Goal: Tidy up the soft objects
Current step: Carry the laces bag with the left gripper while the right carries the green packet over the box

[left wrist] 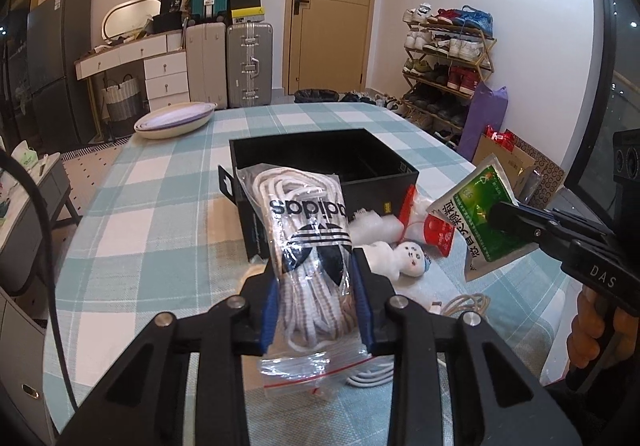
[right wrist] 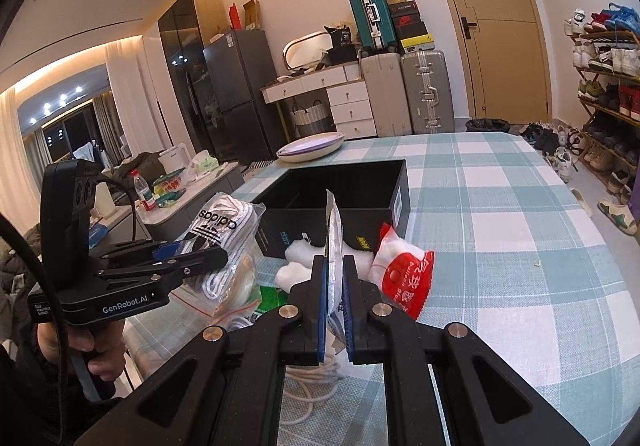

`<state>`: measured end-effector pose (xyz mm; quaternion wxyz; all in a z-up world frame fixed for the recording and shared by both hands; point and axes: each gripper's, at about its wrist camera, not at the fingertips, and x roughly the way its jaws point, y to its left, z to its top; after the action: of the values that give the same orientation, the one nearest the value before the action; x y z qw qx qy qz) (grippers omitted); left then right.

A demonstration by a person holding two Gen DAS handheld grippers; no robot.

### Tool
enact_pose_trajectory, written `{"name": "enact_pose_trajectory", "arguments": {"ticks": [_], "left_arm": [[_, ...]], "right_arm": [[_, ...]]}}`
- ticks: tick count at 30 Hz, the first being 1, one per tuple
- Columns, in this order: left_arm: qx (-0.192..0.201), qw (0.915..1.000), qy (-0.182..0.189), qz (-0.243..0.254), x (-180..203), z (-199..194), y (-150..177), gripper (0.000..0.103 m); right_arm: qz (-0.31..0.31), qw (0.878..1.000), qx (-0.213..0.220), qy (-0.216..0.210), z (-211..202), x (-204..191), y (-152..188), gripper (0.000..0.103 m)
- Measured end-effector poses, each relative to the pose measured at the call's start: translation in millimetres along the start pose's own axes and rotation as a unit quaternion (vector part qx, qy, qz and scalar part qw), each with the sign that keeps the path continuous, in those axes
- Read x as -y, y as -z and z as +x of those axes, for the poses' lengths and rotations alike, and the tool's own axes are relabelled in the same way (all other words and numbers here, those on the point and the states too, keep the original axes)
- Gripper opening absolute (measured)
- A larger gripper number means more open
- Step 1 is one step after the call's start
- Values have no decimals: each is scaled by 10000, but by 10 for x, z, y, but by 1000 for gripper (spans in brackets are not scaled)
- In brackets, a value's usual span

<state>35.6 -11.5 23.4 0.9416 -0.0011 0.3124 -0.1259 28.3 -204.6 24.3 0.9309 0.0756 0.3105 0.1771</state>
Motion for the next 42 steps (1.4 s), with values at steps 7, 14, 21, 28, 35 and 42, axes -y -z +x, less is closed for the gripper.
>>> {"name": "enact_pose_trajectory", "arguments": {"ticks": [7,14,21,28,35,42], "left_arm": [[222,9997,-118,51,-107,-23,-178,30],[375,9991,-212,63,-207,6,-368,30],[466,9987,-213,79,-222,64,-530,30],[426,9987,-240,113,-241,264,-642,31],[382,9991,-200,47,-273,475,-736,31],[371,9991,-220,25,-282,611,-808,31]], "right_arm": [[8,9998,187,-94,-18,-12,-167,7],[10,9994,324,-152,23,-20,-386,7],[-29,9992,361,-165,148,-36,-593,7],[-25,9992,364,-148,292,-18,-715,7],[47,9994,326,-128,463,64,-800,7],[59,9995,285,-143,603,107,-855,7]]}}
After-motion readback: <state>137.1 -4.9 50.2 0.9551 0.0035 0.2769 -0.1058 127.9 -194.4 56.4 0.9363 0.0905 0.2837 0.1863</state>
